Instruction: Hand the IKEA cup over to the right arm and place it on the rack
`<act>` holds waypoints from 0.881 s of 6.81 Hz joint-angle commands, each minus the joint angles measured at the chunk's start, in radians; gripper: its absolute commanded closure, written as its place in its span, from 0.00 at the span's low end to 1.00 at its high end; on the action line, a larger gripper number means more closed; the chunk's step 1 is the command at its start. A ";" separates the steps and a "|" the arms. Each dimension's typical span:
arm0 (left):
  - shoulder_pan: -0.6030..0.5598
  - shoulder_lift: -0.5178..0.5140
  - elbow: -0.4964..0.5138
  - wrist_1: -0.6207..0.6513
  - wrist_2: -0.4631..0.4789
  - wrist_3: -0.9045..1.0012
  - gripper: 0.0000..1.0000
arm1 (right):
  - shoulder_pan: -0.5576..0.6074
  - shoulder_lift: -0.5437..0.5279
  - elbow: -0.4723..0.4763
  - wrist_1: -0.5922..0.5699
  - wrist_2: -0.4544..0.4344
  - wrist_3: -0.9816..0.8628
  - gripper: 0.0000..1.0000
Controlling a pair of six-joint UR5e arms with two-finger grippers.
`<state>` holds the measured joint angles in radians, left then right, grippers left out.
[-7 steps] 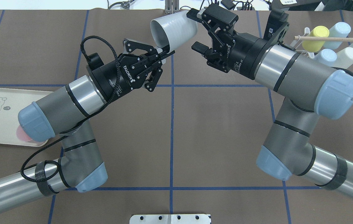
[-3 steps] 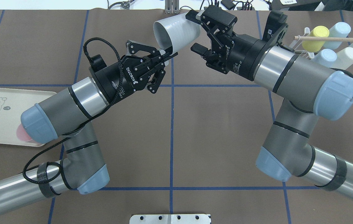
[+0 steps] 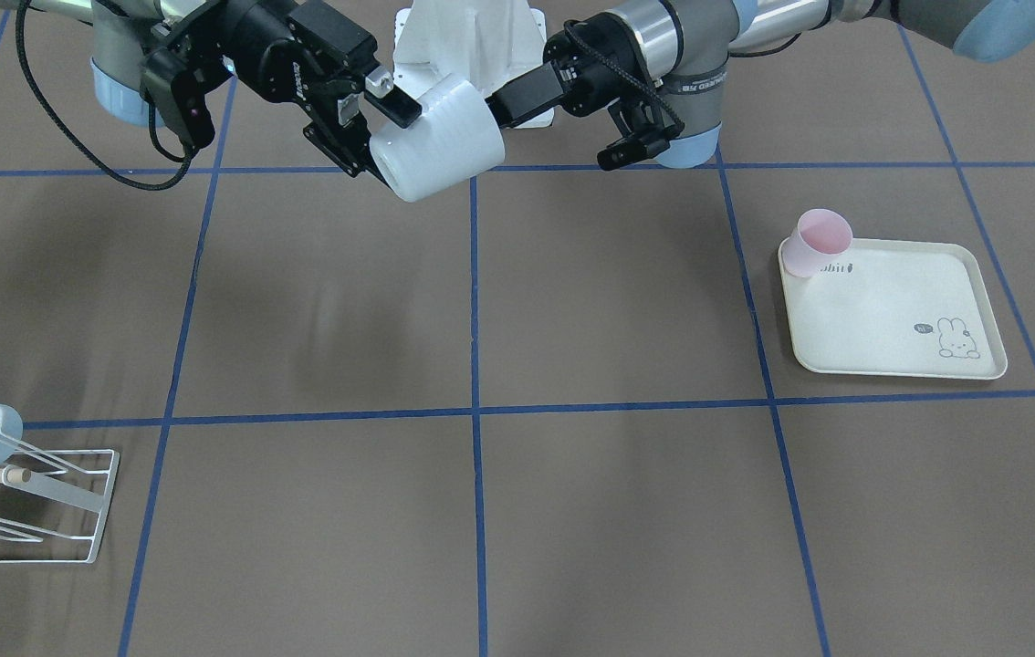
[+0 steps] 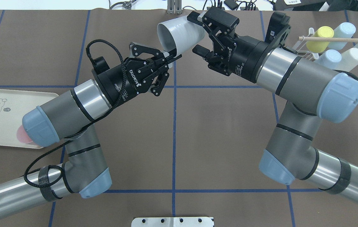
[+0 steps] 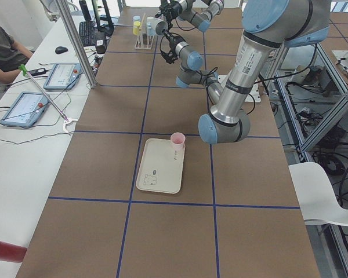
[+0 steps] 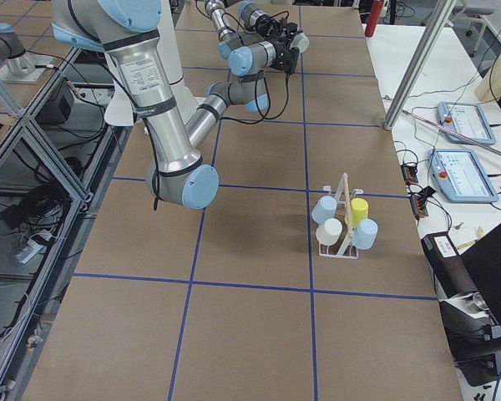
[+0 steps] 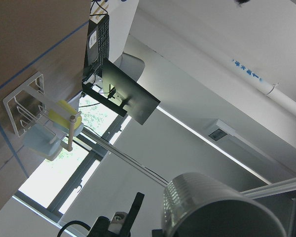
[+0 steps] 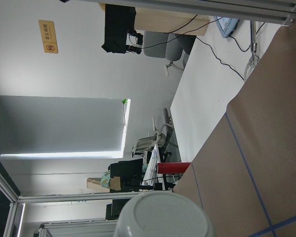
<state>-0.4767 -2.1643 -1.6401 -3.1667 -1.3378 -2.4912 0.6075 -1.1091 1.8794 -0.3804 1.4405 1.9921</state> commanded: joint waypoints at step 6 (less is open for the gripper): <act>0.032 -0.009 0.000 0.002 0.025 0.002 1.00 | -0.006 0.000 0.000 0.002 0.000 0.001 0.01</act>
<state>-0.4461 -2.1723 -1.6399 -3.1651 -1.3132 -2.4900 0.6026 -1.1091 1.8798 -0.3790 1.4404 1.9926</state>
